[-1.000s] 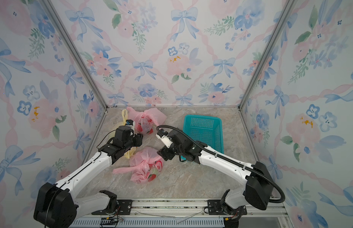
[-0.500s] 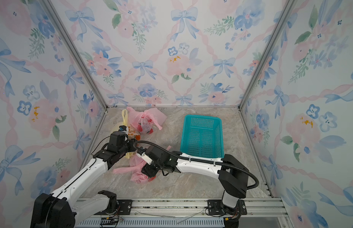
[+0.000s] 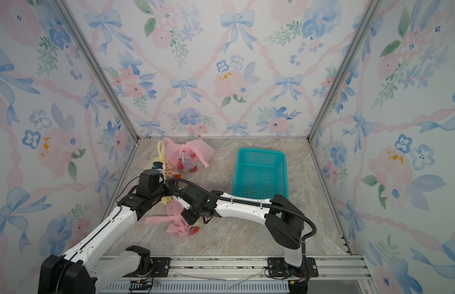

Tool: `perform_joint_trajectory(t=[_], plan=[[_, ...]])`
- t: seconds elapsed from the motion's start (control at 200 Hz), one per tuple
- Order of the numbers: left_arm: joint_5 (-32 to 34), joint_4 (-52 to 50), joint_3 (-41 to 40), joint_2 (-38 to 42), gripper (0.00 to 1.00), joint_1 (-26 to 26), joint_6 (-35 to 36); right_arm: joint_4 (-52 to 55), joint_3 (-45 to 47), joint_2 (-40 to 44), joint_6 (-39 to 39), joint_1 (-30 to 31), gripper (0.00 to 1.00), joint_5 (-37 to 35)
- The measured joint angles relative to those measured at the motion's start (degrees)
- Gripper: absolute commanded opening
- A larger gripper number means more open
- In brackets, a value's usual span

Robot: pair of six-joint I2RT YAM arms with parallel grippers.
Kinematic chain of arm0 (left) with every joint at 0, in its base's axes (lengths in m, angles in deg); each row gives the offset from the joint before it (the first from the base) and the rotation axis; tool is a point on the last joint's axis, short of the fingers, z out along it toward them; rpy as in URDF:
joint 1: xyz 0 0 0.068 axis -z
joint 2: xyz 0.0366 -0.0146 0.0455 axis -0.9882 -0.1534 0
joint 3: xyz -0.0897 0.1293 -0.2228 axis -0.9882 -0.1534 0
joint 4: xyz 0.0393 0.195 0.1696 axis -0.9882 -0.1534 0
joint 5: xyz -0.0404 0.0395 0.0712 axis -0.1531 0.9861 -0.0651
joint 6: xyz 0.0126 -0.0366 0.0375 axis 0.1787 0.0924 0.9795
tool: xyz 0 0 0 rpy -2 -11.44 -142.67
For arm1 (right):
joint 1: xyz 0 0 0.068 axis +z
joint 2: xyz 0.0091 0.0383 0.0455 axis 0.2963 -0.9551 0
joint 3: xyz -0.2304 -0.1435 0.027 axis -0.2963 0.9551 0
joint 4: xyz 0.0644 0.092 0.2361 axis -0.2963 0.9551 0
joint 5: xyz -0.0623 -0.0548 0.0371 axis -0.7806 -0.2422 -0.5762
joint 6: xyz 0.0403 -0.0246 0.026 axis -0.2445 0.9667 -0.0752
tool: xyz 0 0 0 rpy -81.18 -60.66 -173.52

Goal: Untie the knot of a plastic bag & take out the apple
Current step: Move the plastic bag to the center of the board.

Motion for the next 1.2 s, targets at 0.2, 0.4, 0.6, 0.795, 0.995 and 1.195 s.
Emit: perform_joint_trajectory(t=[0.2,0.4,0.6,0.795,0.995,1.195], plan=[[-2.4,-0.2,5.4,-4.0,0.45,1.7,1.4,0.3,1.8,4.2,2.0,-9.0,0.00,1.3],[-7.8,2.1,9.1,-9.8,0.50,4.7,3.7,-0.4,1.5,6.4,6.9,-16.6,0.00,4.3],[-14.8,5.6,12.0,-16.4,0.50,5.1,5.1,1.1,0.4,5.0,16.5,-18.8,0.00,10.2],[-20.6,7.9,16.7,-22.9,0.50,5.1,6.0,6.7,-1.0,3.3,23.0,-19.1,0.00,11.6],[-22.4,5.4,17.3,-25.3,0.51,6.0,6.6,7.8,-0.3,3.1,24.1,-19.9,0.00,11.8],[-23.0,1.7,17.3,-25.4,0.56,6.6,5.9,8.1,0.7,3.1,24.3,-20.6,0.00,11.5]])
